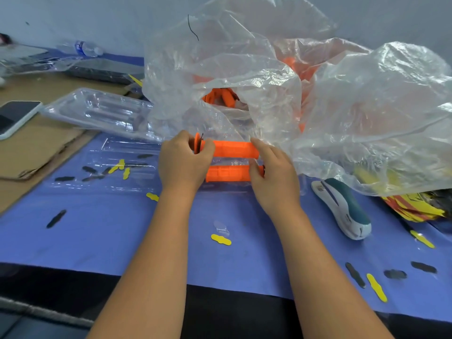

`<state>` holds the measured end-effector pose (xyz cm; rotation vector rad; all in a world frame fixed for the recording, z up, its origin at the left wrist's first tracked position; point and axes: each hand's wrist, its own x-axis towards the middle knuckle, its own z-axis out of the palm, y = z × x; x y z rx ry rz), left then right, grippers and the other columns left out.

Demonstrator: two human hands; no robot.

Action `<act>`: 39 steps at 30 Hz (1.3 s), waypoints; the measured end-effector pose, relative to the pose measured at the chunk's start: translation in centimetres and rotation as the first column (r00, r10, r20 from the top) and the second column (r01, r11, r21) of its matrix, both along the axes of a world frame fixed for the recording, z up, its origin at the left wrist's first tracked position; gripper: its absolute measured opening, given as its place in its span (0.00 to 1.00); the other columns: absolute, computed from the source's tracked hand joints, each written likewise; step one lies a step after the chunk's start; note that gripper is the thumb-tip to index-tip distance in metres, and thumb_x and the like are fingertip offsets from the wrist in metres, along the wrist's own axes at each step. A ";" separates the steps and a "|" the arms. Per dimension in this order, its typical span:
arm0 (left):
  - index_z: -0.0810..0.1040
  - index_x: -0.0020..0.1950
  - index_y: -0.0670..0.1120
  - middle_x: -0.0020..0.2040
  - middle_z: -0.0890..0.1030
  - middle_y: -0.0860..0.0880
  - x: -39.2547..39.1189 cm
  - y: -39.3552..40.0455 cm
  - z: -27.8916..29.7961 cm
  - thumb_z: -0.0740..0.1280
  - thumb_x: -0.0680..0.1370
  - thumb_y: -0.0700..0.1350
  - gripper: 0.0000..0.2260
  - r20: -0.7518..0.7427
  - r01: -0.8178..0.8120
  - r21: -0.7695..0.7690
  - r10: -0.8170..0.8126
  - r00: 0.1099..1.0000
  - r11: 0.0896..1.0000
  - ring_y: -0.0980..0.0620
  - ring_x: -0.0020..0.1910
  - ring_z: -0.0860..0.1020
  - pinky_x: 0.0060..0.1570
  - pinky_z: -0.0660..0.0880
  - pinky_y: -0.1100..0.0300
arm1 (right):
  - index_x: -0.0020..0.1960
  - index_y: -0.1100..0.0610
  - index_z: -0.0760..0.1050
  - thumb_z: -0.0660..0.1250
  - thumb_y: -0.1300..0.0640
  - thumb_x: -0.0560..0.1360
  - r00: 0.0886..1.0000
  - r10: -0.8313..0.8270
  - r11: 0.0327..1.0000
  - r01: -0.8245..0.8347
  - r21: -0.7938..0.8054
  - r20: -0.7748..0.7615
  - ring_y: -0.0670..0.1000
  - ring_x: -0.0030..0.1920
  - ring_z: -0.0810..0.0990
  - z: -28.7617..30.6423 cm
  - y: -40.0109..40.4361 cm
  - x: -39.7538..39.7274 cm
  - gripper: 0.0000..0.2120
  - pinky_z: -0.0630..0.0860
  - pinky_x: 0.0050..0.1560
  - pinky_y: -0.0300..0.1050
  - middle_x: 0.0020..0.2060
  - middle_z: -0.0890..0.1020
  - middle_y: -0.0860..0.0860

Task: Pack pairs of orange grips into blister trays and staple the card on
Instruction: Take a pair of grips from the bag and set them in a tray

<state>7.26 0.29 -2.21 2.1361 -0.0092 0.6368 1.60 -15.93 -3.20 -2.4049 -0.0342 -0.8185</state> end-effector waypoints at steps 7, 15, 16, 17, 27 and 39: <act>0.74 0.58 0.46 0.49 0.81 0.48 0.5 0.1 -0.6 0.65 0.77 0.50 0.13 0.017 -0.084 0.066 0.083 0.996 0.994 0.43 0.53 0.75 0.49 0.72 0.49 | 0.70 0.55 0.73 0.64 0.65 0.75 1.000 -0.006 1.000 0.006 0.005 0.018 0.56 0.58 0.77 -0.2 -0.2 -0.1 0.24 0.69 0.59 0.45 0.59 0.81 0.51; 0.80 0.56 0.49 0.47 0.82 0.51 0.3 0.0 -0.8 0.65 0.78 0.47 0.08 0.087 -0.010 0.037 0.007 0.996 0.999 0.45 0.51 0.77 0.51 0.73 0.49 | 0.55 0.59 0.83 0.66 0.61 0.76 0.998 -0.062 0.996 0.062 -0.060 0.013 0.58 0.58 0.78 -0.2 0.3 -0.2 0.10 0.67 0.59 0.47 0.55 0.83 0.52; 0.80 0.56 0.48 0.49 0.82 0.49 0.3 0.0 -0.8 0.65 0.78 0.45 0.08 0.101 -0.015 0.056 0.009 0.995 0.998 0.44 0.52 0.77 0.51 0.73 0.48 | 0.54 0.60 0.82 0.66 0.61 0.76 0.998 -0.068 0.996 0.069 -0.056 0.010 0.58 0.58 0.78 -0.1 0.3 -0.2 0.10 0.67 0.59 0.48 0.55 0.83 0.52; 0.80 0.56 0.48 0.50 0.82 0.48 0.3 -0.1 -0.8 0.65 0.77 0.43 0.09 0.108 -0.031 0.083 0.022 0.994 0.996 0.43 0.52 0.77 0.51 0.73 0.47 | 0.56 0.59 0.81 0.65 0.60 0.76 0.997 -0.073 0.996 0.073 -0.045 0.000 0.58 0.59 0.77 0.0 0.3 -0.2 0.11 0.67 0.60 0.49 0.57 0.82 0.53; 0.81 0.59 0.51 0.66 0.73 0.48 -0.2 -1.1 -0.7 0.65 0.73 0.42 0.16 -0.042 -0.008 0.295 0.022 0.999 0.956 0.44 0.65 0.71 0.62 0.64 0.47 | 0.66 0.56 0.76 0.63 0.54 0.78 0.988 -0.101 0.982 0.080 -0.168 -0.118 0.56 0.64 0.72 0.3 0.2 -0.1 0.17 0.64 0.64 0.50 0.63 0.79 0.50; 0.76 0.66 0.44 0.61 0.75 0.42 -2.4 -5.2 -0.8 0.67 0.75 0.48 0.20 0.071 0.248 0.481 -0.320 0.945 0.841 0.40 0.60 0.71 0.64 0.60 0.54 | 0.68 0.58 0.73 0.59 0.55 0.80 0.912 -0.399 0.821 0.400 0.408 -0.091 0.56 0.66 0.72 1.4 -2.2 0.3 0.18 0.66 0.63 0.46 0.65 0.77 0.54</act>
